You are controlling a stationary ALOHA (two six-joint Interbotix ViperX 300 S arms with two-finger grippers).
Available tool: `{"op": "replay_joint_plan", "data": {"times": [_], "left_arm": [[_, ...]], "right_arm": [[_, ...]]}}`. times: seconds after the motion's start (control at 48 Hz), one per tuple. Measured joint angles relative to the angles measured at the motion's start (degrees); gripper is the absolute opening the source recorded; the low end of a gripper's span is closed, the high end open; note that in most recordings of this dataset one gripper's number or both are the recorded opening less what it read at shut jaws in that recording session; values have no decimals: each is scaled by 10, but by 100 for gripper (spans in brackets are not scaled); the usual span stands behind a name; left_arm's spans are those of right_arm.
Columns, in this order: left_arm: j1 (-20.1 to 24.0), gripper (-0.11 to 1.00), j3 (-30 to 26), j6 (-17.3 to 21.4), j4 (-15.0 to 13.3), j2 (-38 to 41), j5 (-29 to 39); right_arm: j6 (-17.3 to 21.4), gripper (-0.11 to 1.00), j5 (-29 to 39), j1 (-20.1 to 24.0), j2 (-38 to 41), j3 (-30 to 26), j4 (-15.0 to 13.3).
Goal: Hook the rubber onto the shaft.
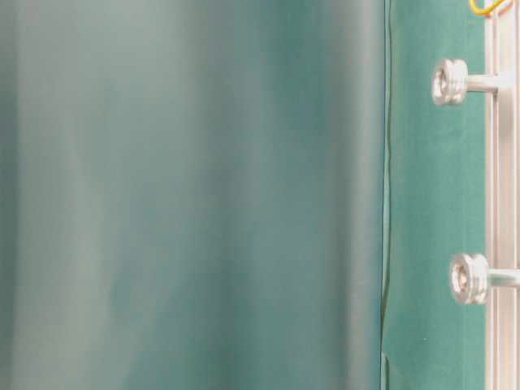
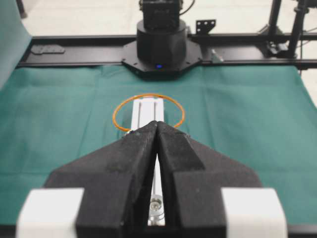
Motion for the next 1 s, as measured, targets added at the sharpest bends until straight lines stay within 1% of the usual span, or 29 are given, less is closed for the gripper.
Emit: {"op": "replay_joint_plan", "data": {"times": [0.104, 0.187, 0.312, 0.395, 0.499, 0.666, 0.749, 0.832, 0.999], "left_arm": [[0, 0, -8, -1, 0, -1, 22], [0, 0, -17, -4, 0, -1, 61], [0, 0, -41, -3, 0, -1, 154], [0, 0, -59, -2, 0, -1, 229], [0, 0, -76, -3, 0, -1, 303], [0, 0, -92, -4, 0, -1, 383], [0, 0, -96, -4, 0, 2, 404], [0, 0, -98, -5, 0, 4, 410], [0, 0, -98, -5, 0, 8, 411]], "right_arm": [[1, 3, 37, 0, 0, -11, 0], [6, 3, 92, 0, 0, -26, -1], [12, 3, 192, 0, 1, -52, 0], [12, 3, 266, 0, 1, -68, 0], [12, 3, 352, 1, 4, -85, -1], [13, 3, 485, 0, 23, -107, 0], [13, 3, 533, 0, 34, -117, 0], [12, 3, 567, 0, 46, -125, -1], [12, 3, 583, 0, 62, -132, 0]]}}
